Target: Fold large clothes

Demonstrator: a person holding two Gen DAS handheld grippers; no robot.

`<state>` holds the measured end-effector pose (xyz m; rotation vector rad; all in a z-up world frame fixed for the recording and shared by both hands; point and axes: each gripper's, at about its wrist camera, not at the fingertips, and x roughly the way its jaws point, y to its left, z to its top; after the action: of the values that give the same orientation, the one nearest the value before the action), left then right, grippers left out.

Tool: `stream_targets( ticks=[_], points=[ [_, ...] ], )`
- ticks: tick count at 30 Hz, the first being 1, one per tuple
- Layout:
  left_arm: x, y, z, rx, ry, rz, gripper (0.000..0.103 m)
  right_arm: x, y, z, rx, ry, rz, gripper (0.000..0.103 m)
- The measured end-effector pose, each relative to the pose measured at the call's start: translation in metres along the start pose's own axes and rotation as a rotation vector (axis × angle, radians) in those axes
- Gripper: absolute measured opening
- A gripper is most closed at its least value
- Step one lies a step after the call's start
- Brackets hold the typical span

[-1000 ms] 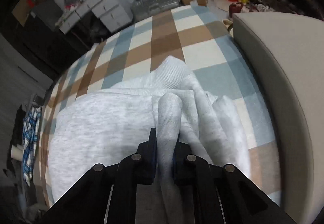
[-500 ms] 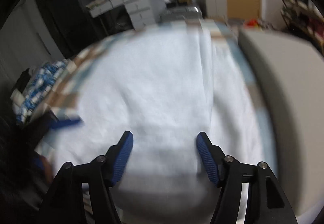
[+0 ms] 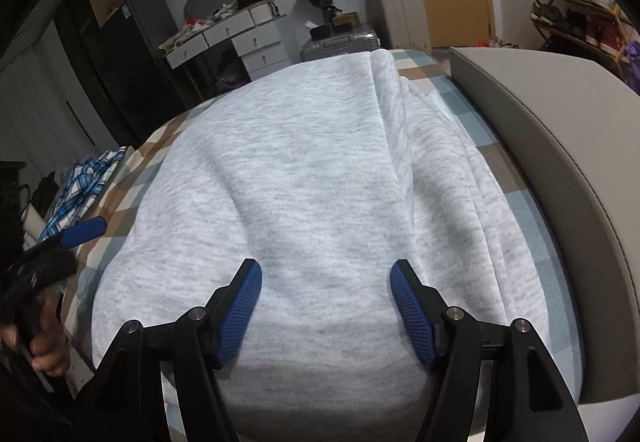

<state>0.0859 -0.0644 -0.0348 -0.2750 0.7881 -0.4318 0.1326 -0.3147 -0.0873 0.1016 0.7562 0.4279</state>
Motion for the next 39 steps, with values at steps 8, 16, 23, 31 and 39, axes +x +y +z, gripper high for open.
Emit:
stream_targets(
  ticks=[8,16,23,31,39],
  points=[
    [0.063,0.030,0.012,-0.236,0.128,-0.177,0.091,-0.003,0.001,-0.006,0.001,-0.002,0.008,0.068],
    [0.075,0.027,0.018,-0.277,0.102,-0.179,0.065,0.001,0.008,-0.004,0.019,0.002,-0.003,0.070],
    [0.063,0.041,0.011,-0.291,0.091,-0.204,0.060,0.006,0.020,-0.002,0.010,0.032,0.003,0.070],
    [0.028,0.068,0.006,-0.280,0.096,-0.139,0.062,0.022,0.078,-0.008,-0.070,0.069,0.084,0.069],
    [-0.021,0.108,-0.006,-0.274,0.108,0.012,0.068,0.049,0.157,-0.016,-0.163,0.093,0.179,0.069]
  ],
)
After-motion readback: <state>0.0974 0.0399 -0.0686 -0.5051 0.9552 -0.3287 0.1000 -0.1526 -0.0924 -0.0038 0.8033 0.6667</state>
